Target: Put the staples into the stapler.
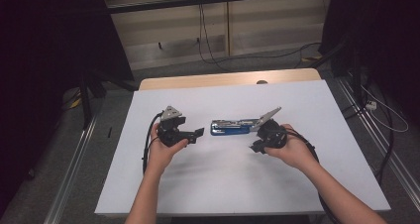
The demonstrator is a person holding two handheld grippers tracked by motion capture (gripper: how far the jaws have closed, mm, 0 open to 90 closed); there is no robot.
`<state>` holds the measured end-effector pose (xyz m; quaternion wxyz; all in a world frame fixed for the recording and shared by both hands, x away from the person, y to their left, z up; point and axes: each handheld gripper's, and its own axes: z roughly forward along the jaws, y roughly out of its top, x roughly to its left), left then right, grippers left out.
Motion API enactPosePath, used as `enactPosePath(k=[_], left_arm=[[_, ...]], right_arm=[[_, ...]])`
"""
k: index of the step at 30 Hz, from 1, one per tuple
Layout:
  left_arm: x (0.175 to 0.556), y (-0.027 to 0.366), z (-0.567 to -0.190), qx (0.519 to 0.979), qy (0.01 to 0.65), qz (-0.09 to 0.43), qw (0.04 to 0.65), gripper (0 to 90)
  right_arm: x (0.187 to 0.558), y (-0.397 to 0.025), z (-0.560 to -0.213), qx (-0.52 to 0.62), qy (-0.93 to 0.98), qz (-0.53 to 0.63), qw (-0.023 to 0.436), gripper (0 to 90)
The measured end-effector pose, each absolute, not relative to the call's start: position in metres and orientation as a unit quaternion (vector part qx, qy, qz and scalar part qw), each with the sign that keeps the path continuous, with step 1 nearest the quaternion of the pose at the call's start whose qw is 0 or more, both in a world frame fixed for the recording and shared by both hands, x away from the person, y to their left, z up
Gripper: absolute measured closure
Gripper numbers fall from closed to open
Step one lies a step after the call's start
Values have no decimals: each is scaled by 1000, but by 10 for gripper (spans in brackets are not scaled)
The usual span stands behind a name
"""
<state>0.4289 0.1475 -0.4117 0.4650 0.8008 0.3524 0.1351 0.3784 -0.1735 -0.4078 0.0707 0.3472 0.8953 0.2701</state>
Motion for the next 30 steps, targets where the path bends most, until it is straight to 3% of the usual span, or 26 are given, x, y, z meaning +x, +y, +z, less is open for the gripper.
enactPosePath(k=[30], left_arm=[[428,153,-416,802,361,131,458,115]], right_arm=[[432,-167,-373,261,923,278,56,792]])
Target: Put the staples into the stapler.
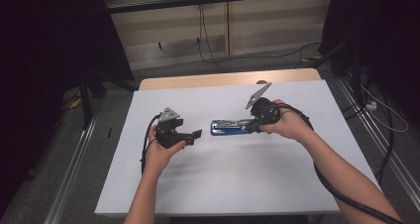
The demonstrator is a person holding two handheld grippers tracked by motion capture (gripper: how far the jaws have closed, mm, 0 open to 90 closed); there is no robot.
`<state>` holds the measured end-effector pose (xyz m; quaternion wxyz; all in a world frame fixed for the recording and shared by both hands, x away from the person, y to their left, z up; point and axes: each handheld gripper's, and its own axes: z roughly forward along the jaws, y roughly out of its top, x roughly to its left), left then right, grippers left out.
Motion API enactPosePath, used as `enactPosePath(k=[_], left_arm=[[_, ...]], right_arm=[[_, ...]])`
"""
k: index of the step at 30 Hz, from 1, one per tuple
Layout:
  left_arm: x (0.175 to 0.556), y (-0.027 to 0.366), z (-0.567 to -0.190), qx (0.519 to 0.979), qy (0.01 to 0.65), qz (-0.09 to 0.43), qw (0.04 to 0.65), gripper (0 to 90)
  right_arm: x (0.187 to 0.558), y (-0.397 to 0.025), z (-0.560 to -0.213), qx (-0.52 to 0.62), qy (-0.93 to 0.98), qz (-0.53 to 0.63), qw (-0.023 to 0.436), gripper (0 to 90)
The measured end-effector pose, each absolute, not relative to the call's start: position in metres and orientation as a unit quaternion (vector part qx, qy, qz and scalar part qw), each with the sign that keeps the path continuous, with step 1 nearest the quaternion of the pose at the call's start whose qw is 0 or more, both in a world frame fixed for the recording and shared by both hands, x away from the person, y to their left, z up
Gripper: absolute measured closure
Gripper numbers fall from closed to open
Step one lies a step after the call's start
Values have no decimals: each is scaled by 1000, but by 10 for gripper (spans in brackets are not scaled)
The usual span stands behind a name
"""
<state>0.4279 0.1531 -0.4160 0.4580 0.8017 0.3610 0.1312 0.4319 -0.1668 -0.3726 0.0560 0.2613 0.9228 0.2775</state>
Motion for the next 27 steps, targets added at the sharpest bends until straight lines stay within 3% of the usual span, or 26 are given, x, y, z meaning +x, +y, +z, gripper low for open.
enactPosePath(k=[27], left_arm=[[430,153,-418,804,361,127,455,115]], right_arm=[[464,-159,-371,224,936,266,45,792]])
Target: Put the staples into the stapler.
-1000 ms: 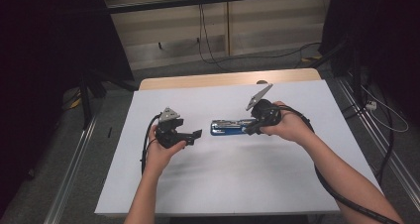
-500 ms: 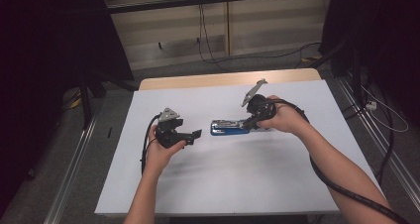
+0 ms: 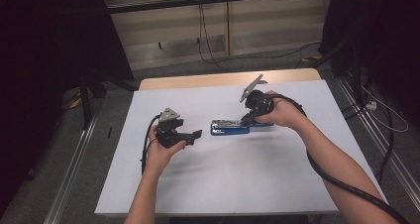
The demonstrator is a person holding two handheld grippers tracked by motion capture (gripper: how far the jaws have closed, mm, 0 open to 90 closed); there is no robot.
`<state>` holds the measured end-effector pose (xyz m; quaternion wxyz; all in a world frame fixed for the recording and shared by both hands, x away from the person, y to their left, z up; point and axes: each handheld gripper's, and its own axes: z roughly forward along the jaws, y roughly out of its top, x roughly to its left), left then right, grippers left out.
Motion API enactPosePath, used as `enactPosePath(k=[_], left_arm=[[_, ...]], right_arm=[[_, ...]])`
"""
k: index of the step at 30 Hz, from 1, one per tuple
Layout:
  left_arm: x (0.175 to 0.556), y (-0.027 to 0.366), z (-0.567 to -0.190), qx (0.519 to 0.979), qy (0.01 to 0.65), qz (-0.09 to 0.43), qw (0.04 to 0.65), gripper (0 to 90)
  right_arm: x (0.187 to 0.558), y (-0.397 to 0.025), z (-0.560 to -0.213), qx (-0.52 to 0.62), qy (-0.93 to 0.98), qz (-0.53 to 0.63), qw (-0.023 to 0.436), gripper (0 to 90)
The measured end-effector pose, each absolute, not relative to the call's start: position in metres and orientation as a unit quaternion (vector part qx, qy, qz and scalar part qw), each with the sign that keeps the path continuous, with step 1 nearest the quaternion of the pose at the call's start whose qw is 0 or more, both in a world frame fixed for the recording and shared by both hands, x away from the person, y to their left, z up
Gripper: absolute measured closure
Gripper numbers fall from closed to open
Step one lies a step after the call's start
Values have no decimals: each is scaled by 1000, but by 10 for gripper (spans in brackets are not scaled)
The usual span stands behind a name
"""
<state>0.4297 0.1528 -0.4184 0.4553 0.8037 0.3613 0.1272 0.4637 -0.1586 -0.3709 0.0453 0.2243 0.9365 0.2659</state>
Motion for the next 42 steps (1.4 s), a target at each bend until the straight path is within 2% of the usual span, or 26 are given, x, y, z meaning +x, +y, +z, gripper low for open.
enactPosePath(k=[42], left_arm=[[428,153,-421,809,366,123,444,111]], right_arm=[[499,-140,-374,168,949,259,64,792]])
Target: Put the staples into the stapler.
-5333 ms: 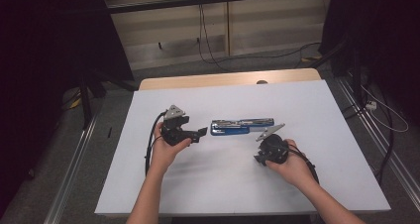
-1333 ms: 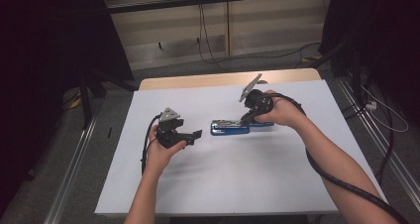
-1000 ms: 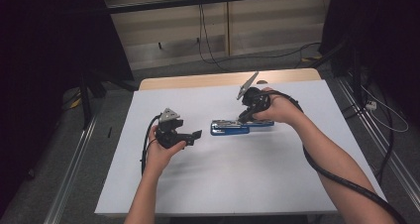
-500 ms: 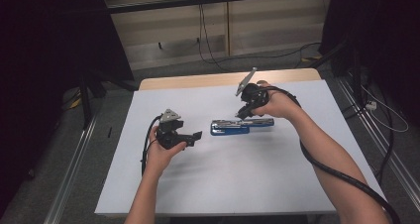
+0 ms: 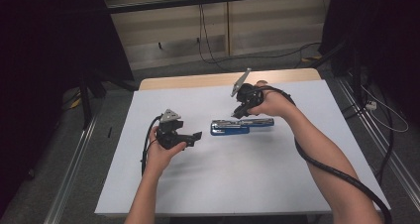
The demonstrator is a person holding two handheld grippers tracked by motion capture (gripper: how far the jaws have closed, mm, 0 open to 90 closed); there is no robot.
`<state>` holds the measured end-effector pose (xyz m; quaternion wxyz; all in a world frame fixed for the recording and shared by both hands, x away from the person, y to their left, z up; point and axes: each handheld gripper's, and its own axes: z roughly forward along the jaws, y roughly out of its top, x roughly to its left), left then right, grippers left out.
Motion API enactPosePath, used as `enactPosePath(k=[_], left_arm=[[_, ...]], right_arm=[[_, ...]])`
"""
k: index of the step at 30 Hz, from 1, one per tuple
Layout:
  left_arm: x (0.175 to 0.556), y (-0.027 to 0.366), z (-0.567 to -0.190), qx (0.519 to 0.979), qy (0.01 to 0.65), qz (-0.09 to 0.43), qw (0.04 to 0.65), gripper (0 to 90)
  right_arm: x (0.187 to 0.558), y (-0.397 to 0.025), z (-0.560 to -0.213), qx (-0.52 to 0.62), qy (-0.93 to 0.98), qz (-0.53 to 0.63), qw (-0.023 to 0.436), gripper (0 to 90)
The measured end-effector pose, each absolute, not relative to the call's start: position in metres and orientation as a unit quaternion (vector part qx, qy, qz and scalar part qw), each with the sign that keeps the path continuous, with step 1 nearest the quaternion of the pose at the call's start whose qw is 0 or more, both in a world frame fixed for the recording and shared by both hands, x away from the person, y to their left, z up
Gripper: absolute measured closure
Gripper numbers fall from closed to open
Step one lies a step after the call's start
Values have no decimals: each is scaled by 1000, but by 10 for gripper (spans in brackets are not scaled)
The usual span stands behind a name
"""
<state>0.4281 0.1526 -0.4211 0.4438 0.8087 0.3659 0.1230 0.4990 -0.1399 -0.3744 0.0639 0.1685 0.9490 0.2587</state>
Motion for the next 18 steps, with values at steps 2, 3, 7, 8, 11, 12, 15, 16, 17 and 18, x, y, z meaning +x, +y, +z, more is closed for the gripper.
enactPosePath(k=[2,3,7,8,11,12,15,16,17,18], left_arm=[[428,153,-421,808,365,125,445,111],[428,153,-421,807,366,125,446,111],[428,153,-421,806,368,124,446,111],[428,153,-421,806,368,124,446,111],[428,154,-421,807,368,124,445,111],[427,154,-421,807,368,124,445,111],[427,154,-421,808,368,125,444,111],[427,154,-421,807,368,125,444,111],[427,154,-421,807,368,125,445,111],[427,154,-421,806,368,124,446,111]], right_arm=[[499,-137,-375,167,950,257,61,792],[500,-135,-375,164,950,260,62,792],[500,-132,-377,163,950,261,59,792],[500,-131,-378,162,950,260,58,792],[501,-126,-379,158,951,259,57,792],[501,-126,-379,158,951,259,57,792],[502,-123,-380,154,952,259,55,792],[503,-122,-379,149,953,259,56,792],[503,-121,-379,152,952,259,55,792],[504,-120,-380,147,953,260,56,792]])
